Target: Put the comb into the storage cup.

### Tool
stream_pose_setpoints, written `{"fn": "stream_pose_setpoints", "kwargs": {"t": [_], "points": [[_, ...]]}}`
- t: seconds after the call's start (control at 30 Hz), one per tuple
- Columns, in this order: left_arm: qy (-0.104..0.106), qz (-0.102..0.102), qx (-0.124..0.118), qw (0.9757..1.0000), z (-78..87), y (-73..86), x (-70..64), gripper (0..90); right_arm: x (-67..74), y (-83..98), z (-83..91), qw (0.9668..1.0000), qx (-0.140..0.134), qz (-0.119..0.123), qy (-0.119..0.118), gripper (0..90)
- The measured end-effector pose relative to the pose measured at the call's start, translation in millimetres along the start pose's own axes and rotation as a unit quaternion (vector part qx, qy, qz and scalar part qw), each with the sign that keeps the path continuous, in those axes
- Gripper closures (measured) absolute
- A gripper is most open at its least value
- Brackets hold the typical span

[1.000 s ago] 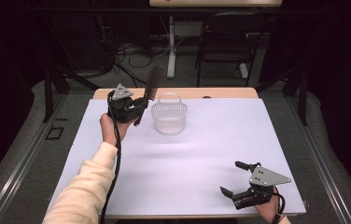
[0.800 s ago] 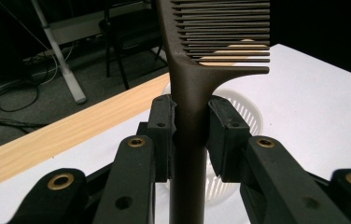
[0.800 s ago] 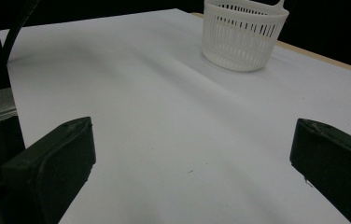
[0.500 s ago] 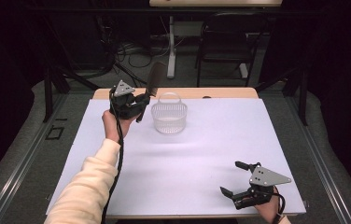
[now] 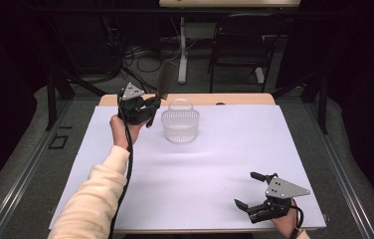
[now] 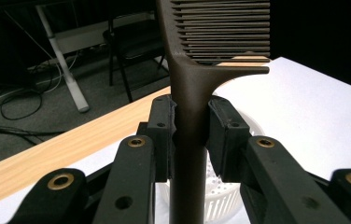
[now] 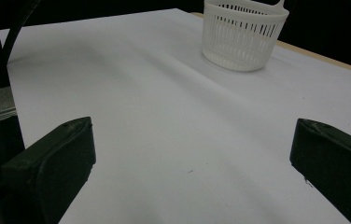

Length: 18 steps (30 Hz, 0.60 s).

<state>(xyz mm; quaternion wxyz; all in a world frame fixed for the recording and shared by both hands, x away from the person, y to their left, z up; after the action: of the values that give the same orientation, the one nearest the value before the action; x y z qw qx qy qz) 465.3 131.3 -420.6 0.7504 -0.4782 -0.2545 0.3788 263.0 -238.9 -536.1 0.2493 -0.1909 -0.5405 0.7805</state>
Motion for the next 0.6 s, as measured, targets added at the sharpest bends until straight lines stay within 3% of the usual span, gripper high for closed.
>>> {"fn": "stream_pose_setpoints", "kwargs": {"t": [0.6], "points": [[-0.004, 0.000, -0.012, 0.9999, -5.2, -9.7, 0.2, 72.5, 0.0, 0.1, -0.1, 1.0000, 0.000, -0.001, -0.001, 0.0]]}}
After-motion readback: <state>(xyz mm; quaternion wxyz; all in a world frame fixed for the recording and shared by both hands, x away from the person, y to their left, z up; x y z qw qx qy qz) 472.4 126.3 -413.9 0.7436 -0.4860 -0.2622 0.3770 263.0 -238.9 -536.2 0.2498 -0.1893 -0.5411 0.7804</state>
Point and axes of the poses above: each handheld gripper's, and its own axes: z roughly backward along the jaws, y roughly out of its underside, x roughly to its left, the point moved 3 cm from there along -z, roughly forward along the jaws, and after that the axes turned 2 degrees about -y, right-handed, at the moved point
